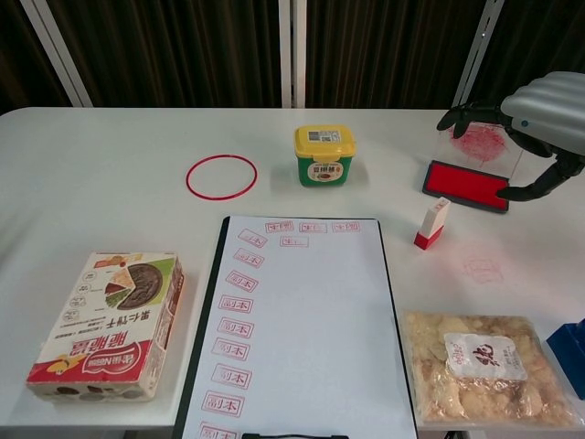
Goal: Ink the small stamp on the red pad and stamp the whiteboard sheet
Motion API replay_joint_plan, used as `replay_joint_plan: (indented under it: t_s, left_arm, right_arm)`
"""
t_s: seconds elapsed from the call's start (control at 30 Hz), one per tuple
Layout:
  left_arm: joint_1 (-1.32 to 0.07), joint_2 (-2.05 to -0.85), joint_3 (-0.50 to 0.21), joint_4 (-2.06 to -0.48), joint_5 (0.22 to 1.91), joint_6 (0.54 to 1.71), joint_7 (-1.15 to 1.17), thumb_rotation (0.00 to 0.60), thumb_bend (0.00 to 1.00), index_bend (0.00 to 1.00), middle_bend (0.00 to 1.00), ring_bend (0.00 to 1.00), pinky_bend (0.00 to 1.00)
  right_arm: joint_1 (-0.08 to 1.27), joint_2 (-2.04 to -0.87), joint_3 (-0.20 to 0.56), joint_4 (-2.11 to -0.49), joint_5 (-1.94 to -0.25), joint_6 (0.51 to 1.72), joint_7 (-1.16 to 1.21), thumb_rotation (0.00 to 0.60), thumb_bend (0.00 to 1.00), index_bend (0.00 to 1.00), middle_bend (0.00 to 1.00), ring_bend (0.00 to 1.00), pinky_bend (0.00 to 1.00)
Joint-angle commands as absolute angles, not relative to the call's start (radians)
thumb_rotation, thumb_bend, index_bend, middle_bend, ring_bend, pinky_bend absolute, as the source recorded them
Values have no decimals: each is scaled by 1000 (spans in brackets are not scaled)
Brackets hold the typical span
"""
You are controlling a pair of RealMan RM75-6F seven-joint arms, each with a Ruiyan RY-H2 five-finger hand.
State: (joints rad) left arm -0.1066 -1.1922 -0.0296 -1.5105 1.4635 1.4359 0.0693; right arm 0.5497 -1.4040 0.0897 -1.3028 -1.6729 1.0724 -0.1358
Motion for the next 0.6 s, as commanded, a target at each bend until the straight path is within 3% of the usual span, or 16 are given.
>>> replay_joint_plan:
  t_s: [0.03,0.33,0.6]
  left_arm:
    - [-107,-1191,-28,-1511,1460,1430,67,600,0,51,58,51,163]
    - [-110,-1189,-29,-1509,1460,1424,63,600,0,51,58,51,163]
    - [-110,-1188,-32,-1509,1454,1424,66,600,0,50,58,51,163]
  right_arm:
    - [575,-1432,79,-1263,-1686,1057,-113,600,115,179,249,770,990]
    - [628,-1488,29,-1143,-1742,1065,-19,600,122,326,326,771,990]
    - [642,-1537,6,-1075,-1749,1089,33,600,127,357,363,771,990]
